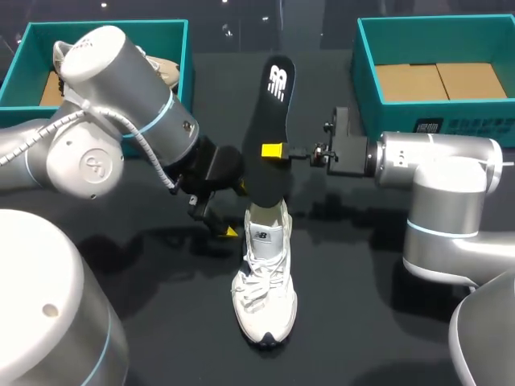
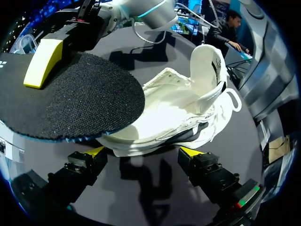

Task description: Take the shoe out of the shoebox, open the shoe tongue, remove and reinsert the insole, then place the shoe into the shoebox

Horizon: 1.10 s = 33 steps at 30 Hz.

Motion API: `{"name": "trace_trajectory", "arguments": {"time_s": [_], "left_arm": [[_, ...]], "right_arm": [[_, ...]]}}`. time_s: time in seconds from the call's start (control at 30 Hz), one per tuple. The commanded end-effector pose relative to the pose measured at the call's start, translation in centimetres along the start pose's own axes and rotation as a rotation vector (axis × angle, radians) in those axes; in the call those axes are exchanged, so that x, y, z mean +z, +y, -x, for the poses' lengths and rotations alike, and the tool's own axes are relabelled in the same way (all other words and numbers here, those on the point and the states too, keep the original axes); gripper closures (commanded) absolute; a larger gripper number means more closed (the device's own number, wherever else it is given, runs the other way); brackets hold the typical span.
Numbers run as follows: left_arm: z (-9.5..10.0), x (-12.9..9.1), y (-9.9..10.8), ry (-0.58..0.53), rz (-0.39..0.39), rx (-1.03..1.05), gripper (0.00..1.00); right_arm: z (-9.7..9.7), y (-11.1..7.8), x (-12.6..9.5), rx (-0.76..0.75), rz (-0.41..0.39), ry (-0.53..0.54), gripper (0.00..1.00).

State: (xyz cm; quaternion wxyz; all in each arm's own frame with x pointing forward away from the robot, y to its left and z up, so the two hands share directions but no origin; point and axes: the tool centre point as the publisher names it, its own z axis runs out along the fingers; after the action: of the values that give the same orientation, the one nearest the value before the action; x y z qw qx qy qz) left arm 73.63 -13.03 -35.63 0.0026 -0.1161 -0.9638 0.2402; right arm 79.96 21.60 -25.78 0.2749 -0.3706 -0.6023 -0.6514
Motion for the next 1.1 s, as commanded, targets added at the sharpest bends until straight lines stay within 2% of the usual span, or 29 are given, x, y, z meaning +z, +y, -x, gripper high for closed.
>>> {"name": "trace_trajectory", "arguments": {"time_s": [0.03, 0.63, 1.1], "left_arm": [[0.21, 0.59, -0.36, -0.002, 0.024, 0.007, 0.0], [0.73, 0.74, -0.49, -0.016, 0.04, 0.005, 0.0], [0.77, 0.71, -0.34, -0.013, 0.042, -0.003, 0.0]], "right_arm": [[0.3, -0.3, -0.02, -0.002, 0.01, 0.008, 1.0], [0.75, -0.63, -0.44, -0.007, 0.034, 0.023, 1.0], [0.5, -0.74, 0.21, -0.025, 0.049, 0.093, 1.0]]}}
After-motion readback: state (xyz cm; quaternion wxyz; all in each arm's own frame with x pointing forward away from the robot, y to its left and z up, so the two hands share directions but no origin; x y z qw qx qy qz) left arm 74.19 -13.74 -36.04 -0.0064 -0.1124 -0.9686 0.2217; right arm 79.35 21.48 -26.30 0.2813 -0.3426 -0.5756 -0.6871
